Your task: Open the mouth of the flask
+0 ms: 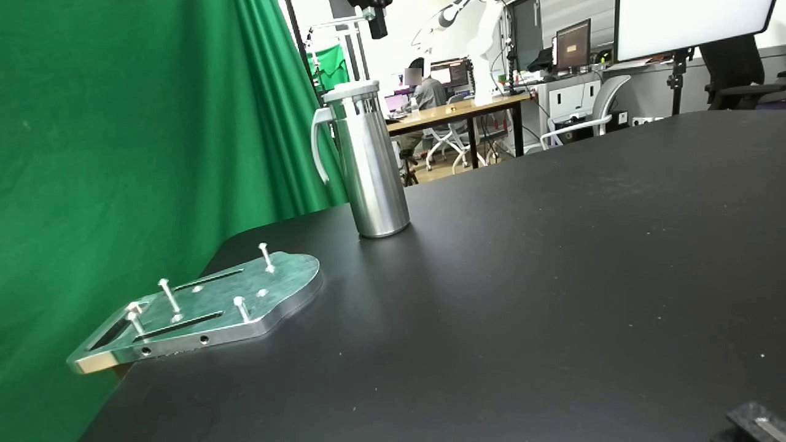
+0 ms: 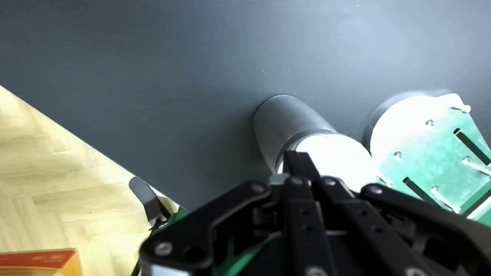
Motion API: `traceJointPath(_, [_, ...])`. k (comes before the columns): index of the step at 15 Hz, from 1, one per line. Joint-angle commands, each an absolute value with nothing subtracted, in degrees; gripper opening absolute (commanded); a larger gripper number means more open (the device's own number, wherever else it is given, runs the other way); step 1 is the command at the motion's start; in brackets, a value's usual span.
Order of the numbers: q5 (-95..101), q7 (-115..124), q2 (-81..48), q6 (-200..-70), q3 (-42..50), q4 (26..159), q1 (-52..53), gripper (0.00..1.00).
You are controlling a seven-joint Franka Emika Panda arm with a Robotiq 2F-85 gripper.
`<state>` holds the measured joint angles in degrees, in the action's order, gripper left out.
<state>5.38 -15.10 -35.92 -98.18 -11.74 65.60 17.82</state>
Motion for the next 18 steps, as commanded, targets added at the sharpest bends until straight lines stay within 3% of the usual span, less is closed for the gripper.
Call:
traceJointPath(1, [4.98,-16.49,-40.90,-95.48,-12.32,58.15,19.19,0.00])
traceJointPath(18, [4.31,-22.27,-49.40,-98.37,-14.11,50.86,21.98,0.00])
